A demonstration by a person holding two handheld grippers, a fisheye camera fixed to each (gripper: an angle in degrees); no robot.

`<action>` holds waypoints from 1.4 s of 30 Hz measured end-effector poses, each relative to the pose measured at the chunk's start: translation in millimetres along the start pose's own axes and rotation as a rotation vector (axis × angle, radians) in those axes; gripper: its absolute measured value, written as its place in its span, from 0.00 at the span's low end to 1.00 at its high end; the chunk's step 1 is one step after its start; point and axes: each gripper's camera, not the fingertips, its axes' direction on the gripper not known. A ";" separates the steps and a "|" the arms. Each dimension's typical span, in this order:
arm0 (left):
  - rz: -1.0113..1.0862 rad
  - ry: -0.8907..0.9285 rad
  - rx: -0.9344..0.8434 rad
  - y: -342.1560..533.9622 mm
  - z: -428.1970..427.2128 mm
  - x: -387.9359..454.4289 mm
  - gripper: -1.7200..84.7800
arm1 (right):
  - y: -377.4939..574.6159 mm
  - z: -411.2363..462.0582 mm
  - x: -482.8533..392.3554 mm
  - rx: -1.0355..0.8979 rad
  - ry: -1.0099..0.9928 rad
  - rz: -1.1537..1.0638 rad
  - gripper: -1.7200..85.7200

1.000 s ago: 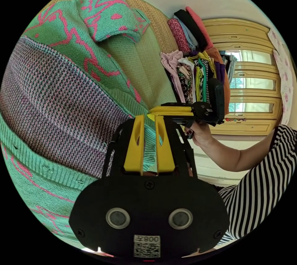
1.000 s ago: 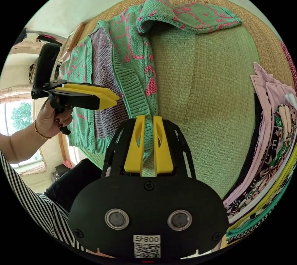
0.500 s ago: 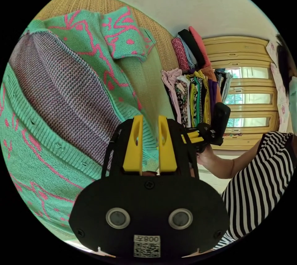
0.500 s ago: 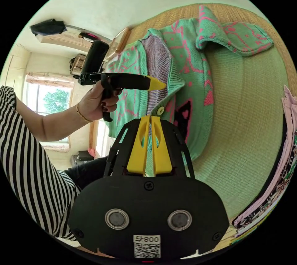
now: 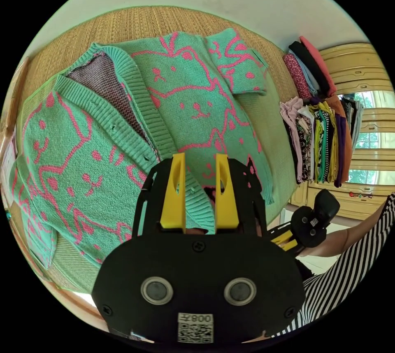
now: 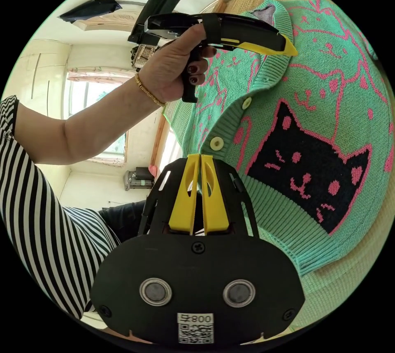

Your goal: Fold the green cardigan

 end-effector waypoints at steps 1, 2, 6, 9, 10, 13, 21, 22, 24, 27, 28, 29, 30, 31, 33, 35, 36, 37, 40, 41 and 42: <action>-0.019 -0.021 0.026 -0.2 -5.6 -4.5 0.15 | -1.7 4.0 -0.3 0.000 -0.002 0.002 0.02; -0.036 -0.054 0.051 -1.4 -10.8 -8.5 0.15 | -2.6 5.9 -0.4 0.000 -0.003 0.003 0.02; -0.082 -0.144 0.051 -10.2 -10.0 -24.8 0.16 | -8.5 18.7 -2.6 -0.010 -0.001 0.009 0.02; -0.154 -0.157 -0.032 -16.2 5.9 -45.9 0.13 | -12.8 27.1 -6.0 -0.019 0.004 0.010 0.02; -0.159 -0.169 -0.030 -15.5 5.0 -49.6 0.12 | -14.3 29.5 -7.6 -0.019 0.007 0.011 0.02; -0.148 -0.127 0.043 -6.7 -14.2 -53.7 0.09 | -18.8 37.2 -9.8 -0.020 0.016 0.014 0.02; -0.207 0.009 0.142 25.9 -41.1 -78.2 0.14 | -39.1 91.4 1.1 -0.109 0.052 0.051 0.02; -0.189 0.011 0.143 24.3 -41.6 -75.8 0.16 | -41.9 98.3 2.7 -0.119 0.056 0.057 0.02; -0.155 -0.025 0.121 18.4 -38.9 -70.8 0.17 | -46.4 106.1 4.2 -0.127 0.061 0.065 0.02; -0.082 -0.156 0.026 6.3 -24.7 -61.8 0.17 | -53.6 117.1 5.0 -0.143 0.079 0.073 0.02; -0.068 -0.254 -0.006 4.9 -20.7 -58.9 0.16 | -55.9 120.4 5.0 -0.148 0.083 0.075 0.02; -0.044 -0.325 -0.013 6.3 -21.7 -56.2 0.14 | -56.8 121.5 4.9 -0.149 0.083 0.076 0.02; -0.031 -0.327 -0.018 7.4 -22.7 -55.9 0.13 | -58.4 122.8 5.0 -0.148 0.079 0.078 0.02; -0.024 -0.322 -0.011 11.4 -27.3 -58.0 0.11 | -59.4 122.8 5.1 -0.147 0.072 0.081 0.02; -0.041 -0.268 0.039 20.3 -41.1 -66.5 0.08 | -59.7 119.8 4.8 -0.139 0.059 0.084 0.02; -0.079 -0.094 0.105 31.0 -62.5 -87.6 0.07 | -59.2 113.1 1.6 -0.119 0.049 0.083 0.02; -0.090 -0.058 0.117 33.5 -67.0 -93.9 0.07 | -59.1 109.3 -2.0 -0.107 0.054 0.075 0.02; -0.114 -0.001 0.133 38.8 -74.4 -107.6 0.06 | -59.6 107.9 -5.4 -0.105 0.064 0.067 0.02; -0.168 0.069 0.140 52.5 -80.6 -143.2 0.05 | -63.8 116.3 -7.0 -0.121 0.079 0.063 0.03; -0.207 0.062 0.125 58.1 -78.1 -158.7 0.04 | -65.3 119.7 -5.9 -0.128 0.075 0.067 0.03; -0.232 0.058 0.119 61.3 -76.2 -167.0 0.04 | -68.9 126.7 -3.4 -0.141 0.069 0.072 0.03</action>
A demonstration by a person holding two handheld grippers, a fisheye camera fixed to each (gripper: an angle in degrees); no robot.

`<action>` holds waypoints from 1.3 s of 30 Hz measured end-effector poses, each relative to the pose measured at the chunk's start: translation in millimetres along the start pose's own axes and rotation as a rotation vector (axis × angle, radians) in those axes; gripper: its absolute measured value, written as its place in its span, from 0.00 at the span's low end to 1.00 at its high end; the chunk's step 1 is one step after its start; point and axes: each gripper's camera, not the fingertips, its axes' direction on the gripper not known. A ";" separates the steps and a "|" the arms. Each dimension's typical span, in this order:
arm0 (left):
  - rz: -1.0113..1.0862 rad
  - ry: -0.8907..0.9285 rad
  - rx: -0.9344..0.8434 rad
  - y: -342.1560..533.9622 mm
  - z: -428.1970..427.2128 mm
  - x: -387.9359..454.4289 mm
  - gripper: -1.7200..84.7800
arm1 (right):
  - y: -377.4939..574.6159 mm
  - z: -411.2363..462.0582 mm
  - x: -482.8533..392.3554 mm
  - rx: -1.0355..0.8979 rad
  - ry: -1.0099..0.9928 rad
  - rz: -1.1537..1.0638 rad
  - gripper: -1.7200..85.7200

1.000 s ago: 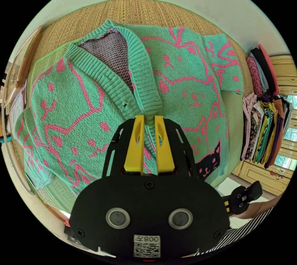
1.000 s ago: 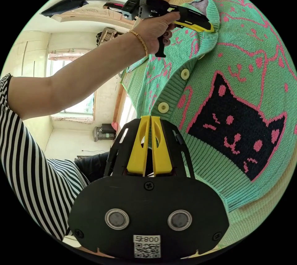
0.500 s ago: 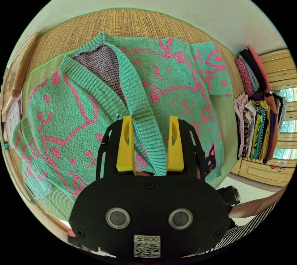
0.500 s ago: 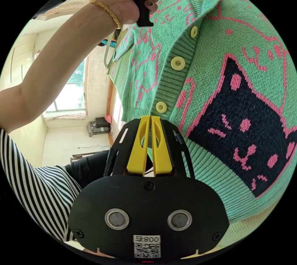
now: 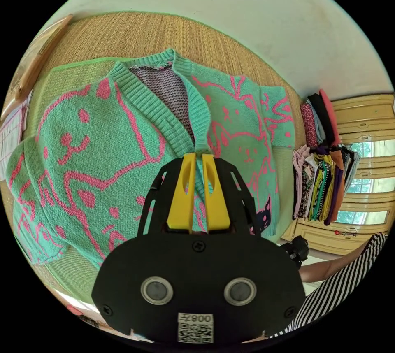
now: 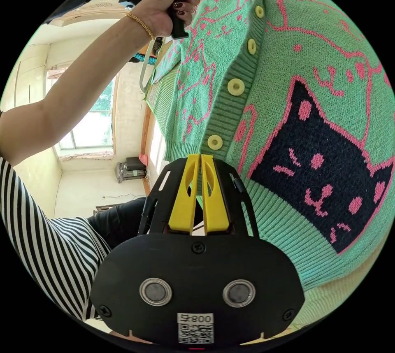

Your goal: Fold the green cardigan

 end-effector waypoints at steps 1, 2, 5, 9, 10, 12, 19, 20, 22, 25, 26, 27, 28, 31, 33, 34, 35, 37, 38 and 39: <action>-0.047 0.001 -0.007 2.9 1.7 -16.9 0.04 | -4.9 7.0 2.0 -0.013 0.003 0.002 0.03; -0.074 0.019 -0.011 5.7 2.0 -30.5 0.03 | -7.2 10.5 3.0 -0.022 0.008 0.005 0.03; -0.080 0.048 0.023 13.3 -5.4 -44.3 0.03 | -15.8 22.6 6.3 -0.049 0.015 0.009 0.04; -0.017 0.107 0.068 26.3 -14.3 -37.8 0.03 | -17.7 23.1 8.0 -0.030 -0.011 0.027 0.04; 0.024 0.136 0.064 31.8 -12.4 -33.4 0.03 | -17.2 22.4 9.1 -0.021 -0.027 0.039 0.05; 0.043 0.120 0.018 39.5 -2.1 -31.1 0.03 | -15.9 21.9 10.9 -0.010 -0.051 0.054 0.05; 0.021 0.119 -0.058 66.2 14.1 -53.6 0.02 | -0.8 7.5 7.1 -0.003 -0.099 0.053 0.05; 0.036 0.131 -0.060 74.1 10.5 -54.0 0.02 | 2.4 2.3 6.7 0.001 -0.069 0.061 0.05; 0.062 0.145 -0.092 90.5 8.4 -53.4 0.03 | 17.7 -24.6 7.6 0.021 0.129 0.107 0.06; 0.063 0.152 -0.178 129.9 11.2 -55.9 0.03 | 36.9 -62.1 14.8 0.044 0.421 0.202 0.07; 0.030 0.152 -0.219 147.2 14.4 -60.4 0.03 | 39.8 -68.6 16.6 0.050 0.464 0.218 0.07; 0.010 0.155 -0.238 155.7 16.2 -63.2 0.03 | 44.3 -79.7 20.8 0.055 0.536 0.248 0.08; -0.026 0.166 -0.272 171.9 20.6 -69.3 0.03 | 46.4 -86.1 25.7 0.057 0.584 0.270 0.08; -0.115 0.165 -0.342 202.0 33.8 -83.8 0.02 | 40.6 -76.7 41.9 -0.014 0.599 0.296 0.09; -0.127 0.175 -0.357 209.7 40.6 -87.5 0.03 | 36.1 -69.6 41.5 -0.025 0.631 0.261 0.09; -0.132 0.176 -0.369 211.3 44.8 -88.3 0.03 | 32.9 -68.2 40.1 -0.045 0.643 0.241 0.09; -0.123 0.189 -0.371 211.0 47.4 -87.4 0.03 | 31.8 -68.4 40.1 -0.049 0.642 0.238 0.09; -0.112 0.207 -0.367 211.0 49.4 -85.2 0.03 | 30.0 -70.5 41.7 -0.057 0.639 0.231 0.09; -0.105 0.234 -0.366 212.3 51.3 -84.1 0.04 | 29.3 -70.9 42.3 -0.061 0.637 0.227 0.08; -0.104 0.246 -0.367 213.3 52.5 -83.9 0.04 | 27.6 -71.5 43.3 -0.067 0.635 0.221 0.08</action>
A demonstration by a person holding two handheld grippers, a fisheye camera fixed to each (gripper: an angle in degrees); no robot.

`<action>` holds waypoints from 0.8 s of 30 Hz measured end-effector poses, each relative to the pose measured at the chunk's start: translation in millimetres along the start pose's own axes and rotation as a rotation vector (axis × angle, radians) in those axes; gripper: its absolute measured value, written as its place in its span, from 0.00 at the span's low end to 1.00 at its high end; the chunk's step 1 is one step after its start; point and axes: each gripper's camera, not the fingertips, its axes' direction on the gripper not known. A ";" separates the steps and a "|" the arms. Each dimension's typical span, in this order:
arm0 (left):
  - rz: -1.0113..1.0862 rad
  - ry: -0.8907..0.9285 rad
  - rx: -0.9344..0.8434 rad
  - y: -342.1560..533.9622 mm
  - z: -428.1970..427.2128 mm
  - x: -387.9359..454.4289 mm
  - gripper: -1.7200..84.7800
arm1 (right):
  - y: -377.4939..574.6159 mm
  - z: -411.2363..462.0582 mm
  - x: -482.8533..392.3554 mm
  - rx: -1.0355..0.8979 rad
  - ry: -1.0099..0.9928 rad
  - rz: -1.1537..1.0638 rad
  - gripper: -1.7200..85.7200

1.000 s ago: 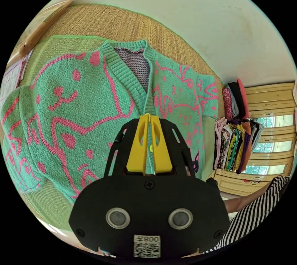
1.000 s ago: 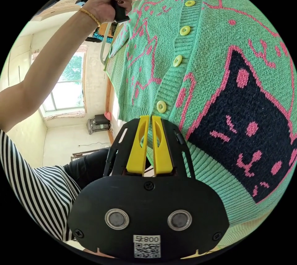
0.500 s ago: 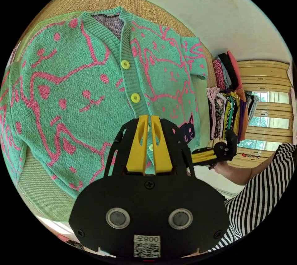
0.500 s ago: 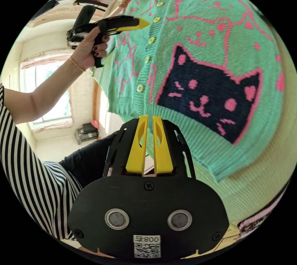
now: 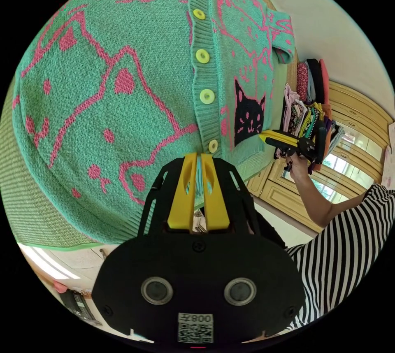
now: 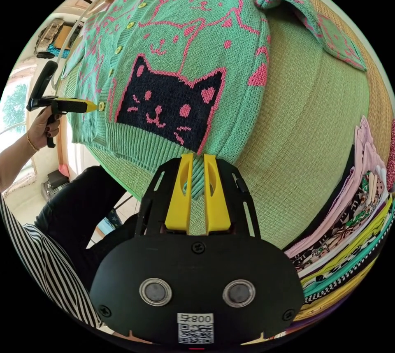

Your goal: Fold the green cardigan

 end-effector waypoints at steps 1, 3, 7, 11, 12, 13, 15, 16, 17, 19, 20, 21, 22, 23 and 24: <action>-0.005 0.019 -0.002 1.3 3.3 -1.9 0.04 | -2.1 0.2 0.2 -0.005 0.005 -0.010 0.08; -0.010 0.043 -0.018 1.4 9.7 -5.9 0.05 | -5.0 0.7 -0.9 -0.011 0.023 -0.031 0.07; -0.019 0.069 -0.054 -1.6 24.3 -9.6 0.06 | -8.9 0.6 3.1 -0.017 0.044 -0.046 0.06; -0.017 0.123 -0.049 2.9 28.9 -10.0 0.06 | -10.5 -0.6 15.6 -0.015 0.022 -0.042 0.05; -0.021 0.136 -0.049 3.7 30.1 -11.1 0.07 | -11.1 -0.7 19.4 -0.015 0.020 -0.043 0.04; -0.030 0.163 -0.047 4.8 33.0 -13.6 0.07 | -11.7 -0.7 22.9 -0.016 0.021 -0.046 0.04; -0.046 0.196 -0.055 4.3 39.1 -16.8 0.07 | -12.7 -1.1 29.1 -0.018 0.019 -0.046 0.04; -0.057 0.200 -0.063 2.7 43.8 -18.1 0.06 | -12.9 -1.6 34.2 -0.018 0.014 -0.044 0.04; -0.066 0.188 -0.074 0.5 48.3 -18.5 0.05 | -12.8 -2.2 36.9 -0.018 0.010 -0.043 0.04; -0.070 0.184 -0.078 -1.9 52.2 -17.1 0.04 | -11.0 -8.1 49.4 -0.019 -0.012 -0.038 0.03; -0.063 0.200 -0.075 -2.6 52.4 -14.4 0.04 | -9.8 -11.9 53.0 -0.017 -0.022 -0.036 0.03; -0.055 0.209 -0.070 -2.6 51.8 -12.3 0.04 | -6.2 -22.5 60.9 0.002 -0.039 -0.031 0.03; -0.036 0.213 -0.063 -2.5 50.3 -7.1 0.03 | -1.7 -33.0 69.8 0.020 -0.044 -0.023 0.03; -0.018 0.200 -0.069 -2.7 50.6 -2.3 0.03 | 0.5 -37.5 74.8 0.027 -0.041 -0.017 0.03; -0.010 0.193 -0.076 -3.2 51.8 -0.4 0.03 | 4.4 -44.0 85.9 0.037 -0.034 -0.002 0.03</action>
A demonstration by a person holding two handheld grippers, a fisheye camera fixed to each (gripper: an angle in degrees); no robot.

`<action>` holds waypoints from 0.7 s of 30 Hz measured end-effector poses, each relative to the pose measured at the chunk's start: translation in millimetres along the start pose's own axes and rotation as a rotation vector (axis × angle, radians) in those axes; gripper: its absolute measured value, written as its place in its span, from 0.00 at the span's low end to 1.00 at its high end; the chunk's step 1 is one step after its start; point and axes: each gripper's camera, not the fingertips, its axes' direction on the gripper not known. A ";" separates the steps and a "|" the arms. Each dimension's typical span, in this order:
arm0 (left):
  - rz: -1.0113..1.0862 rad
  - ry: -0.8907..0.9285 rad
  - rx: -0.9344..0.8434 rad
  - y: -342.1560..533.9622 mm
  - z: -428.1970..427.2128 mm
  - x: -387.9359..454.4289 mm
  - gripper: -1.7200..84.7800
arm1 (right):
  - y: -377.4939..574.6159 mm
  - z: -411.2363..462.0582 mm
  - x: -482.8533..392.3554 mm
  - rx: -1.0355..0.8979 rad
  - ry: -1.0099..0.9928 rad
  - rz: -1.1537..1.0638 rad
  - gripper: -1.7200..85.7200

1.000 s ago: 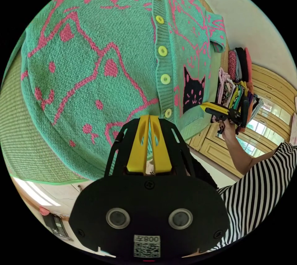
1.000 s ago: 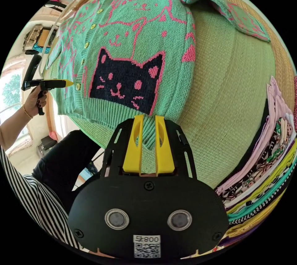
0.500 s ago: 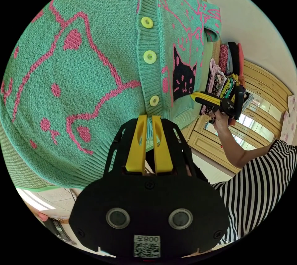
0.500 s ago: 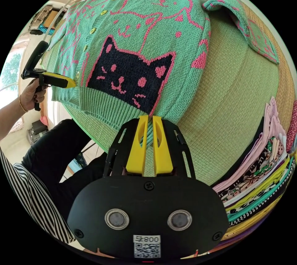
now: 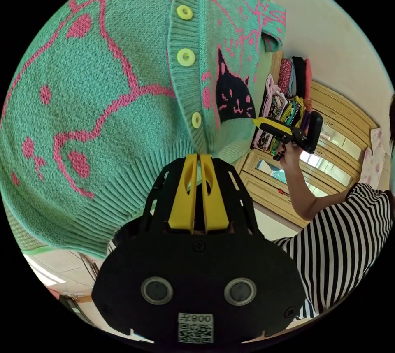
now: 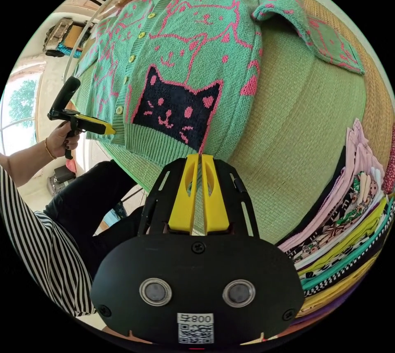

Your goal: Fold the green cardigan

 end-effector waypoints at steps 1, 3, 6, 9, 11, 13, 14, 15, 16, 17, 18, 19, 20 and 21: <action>0.008 -0.011 -0.016 -1.9 4.4 1.6 0.03 | 1.9 -1.7 12.7 -0.004 -0.013 0.015 0.03; -0.005 -0.012 -0.028 -6.5 12.9 -0.6 0.03 | 2.1 5.5 32.0 -0.011 -0.042 0.044 0.03; -0.014 -0.002 -0.026 -14.8 23.8 -4.2 0.03 | -2.8 32.2 57.9 -0.059 -0.097 0.080 0.03; -0.014 -0.004 -0.010 -15.4 22.3 3.3 0.03 | -0.2 27.5 70.7 -0.021 -0.124 0.103 0.03; 0.019 -0.014 -0.004 -16.0 19.7 14.4 0.03 | 4.8 23.8 76.0 -0.002 -0.111 0.102 0.03; 0.022 -0.035 -0.021 -19.3 22.6 18.5 0.03 | 11.6 26.5 91.8 0.002 -0.127 0.131 0.03; 0.008 -0.051 -0.034 -21.8 25.3 19.6 0.03 | 13.2 28.1 97.3 0.001 -0.142 0.146 0.03; 0.004 -0.053 -0.033 -22.8 25.9 20.8 0.03 | 16.7 28.9 108.5 0.007 -0.186 0.176 0.03; 0.010 -0.049 -0.026 -24.3 25.9 25.0 0.03 | 20.9 24.8 118.0 0.034 -0.215 0.195 0.03; 0.016 -0.062 -0.021 -25.3 24.9 30.5 0.03 | 23.0 22.3 122.1 0.046 -0.217 0.201 0.03; 0.018 -0.080 -0.020 -25.5 24.1 33.3 0.03 | 26.6 17.3 129.6 0.065 -0.205 0.213 0.03; 0.019 -0.131 -0.019 -25.1 21.7 38.5 0.03 | 29.7 12.4 137.5 0.084 -0.181 0.225 0.03; 0.007 -0.191 -0.016 -23.4 18.2 41.5 0.03 | 30.9 10.7 141.8 0.091 -0.168 0.234 0.03; -0.004 -0.223 -0.013 -22.1 16.0 42.0 0.04 | 31.9 9.8 150.7 0.095 -0.144 0.248 0.04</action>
